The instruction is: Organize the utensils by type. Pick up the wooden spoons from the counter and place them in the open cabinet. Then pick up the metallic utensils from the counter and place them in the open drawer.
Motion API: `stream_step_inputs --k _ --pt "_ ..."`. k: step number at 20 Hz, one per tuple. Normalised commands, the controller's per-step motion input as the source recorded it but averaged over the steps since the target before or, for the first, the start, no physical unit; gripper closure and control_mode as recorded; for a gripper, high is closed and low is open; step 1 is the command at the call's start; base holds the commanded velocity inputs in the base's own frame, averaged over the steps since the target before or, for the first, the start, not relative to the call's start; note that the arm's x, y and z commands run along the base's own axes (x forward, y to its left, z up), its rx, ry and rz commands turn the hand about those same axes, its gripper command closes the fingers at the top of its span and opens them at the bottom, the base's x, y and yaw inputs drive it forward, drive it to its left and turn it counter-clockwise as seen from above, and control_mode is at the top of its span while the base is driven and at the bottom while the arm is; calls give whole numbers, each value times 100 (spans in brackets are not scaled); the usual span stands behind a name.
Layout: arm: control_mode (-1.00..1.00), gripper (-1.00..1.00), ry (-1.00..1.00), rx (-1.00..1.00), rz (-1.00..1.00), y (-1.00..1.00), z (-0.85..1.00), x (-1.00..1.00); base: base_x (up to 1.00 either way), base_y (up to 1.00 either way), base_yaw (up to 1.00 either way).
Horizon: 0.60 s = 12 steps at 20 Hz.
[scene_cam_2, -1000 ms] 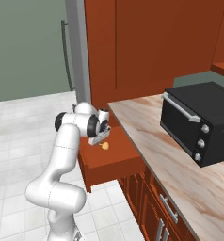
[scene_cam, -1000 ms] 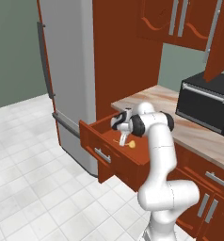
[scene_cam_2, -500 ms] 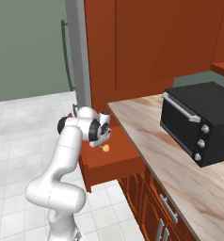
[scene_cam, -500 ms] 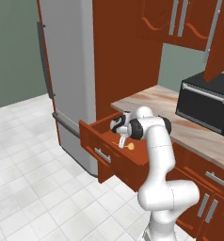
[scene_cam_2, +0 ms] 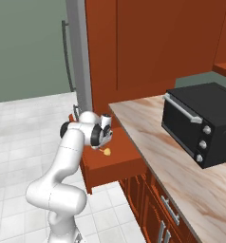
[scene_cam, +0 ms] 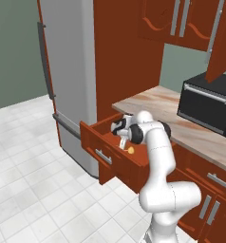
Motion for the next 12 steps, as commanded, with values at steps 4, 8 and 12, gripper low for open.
stream_step_inputs --k 4,8,12 --pt "-100 -100 0 0 0 0 6 6 0 0 0" --pt "-100 -100 0 -6 0 1 36 0 0 0 0" --pt "-100 -100 0 -9 0 14 47 -1 0 0 0"
